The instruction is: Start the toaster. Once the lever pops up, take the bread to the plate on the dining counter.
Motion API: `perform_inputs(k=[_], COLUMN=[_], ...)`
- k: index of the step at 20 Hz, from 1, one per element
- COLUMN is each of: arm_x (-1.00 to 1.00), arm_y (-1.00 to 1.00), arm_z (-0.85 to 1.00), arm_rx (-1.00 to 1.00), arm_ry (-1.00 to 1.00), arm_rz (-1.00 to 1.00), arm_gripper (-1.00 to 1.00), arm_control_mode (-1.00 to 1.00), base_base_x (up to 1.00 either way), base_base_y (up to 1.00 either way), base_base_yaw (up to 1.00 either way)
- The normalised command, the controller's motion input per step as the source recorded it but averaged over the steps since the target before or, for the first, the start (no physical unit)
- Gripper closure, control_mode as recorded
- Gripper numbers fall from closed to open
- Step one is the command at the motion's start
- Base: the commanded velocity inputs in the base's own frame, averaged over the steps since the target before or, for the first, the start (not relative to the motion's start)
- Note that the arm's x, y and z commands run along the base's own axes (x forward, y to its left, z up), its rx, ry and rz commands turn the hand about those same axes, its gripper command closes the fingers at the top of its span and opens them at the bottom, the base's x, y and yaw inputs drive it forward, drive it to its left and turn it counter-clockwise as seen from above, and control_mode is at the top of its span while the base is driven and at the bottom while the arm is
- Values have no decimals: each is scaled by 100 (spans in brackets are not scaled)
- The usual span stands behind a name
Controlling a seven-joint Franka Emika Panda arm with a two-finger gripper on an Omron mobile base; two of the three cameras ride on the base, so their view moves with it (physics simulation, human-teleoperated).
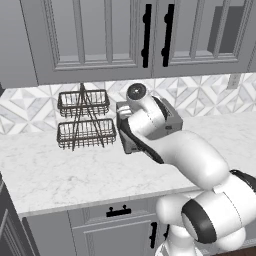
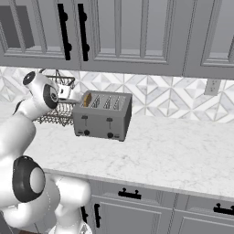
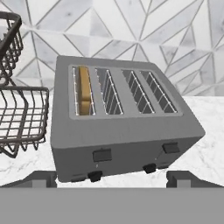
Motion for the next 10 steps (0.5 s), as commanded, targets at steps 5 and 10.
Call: perform_inputs(k=[5,10], arm_x=[23,33], arm_y=[-26,-13], arm_z=[0,-2], arm_rx=[4,0], arm_ry=[0,0], arm_rz=[3,5], arm_gripper=[-100,-100], arm_control_mode=[-100,-100], base_base_x=[0,0], base_base_y=[0,0], base_base_yaw=[0,0])
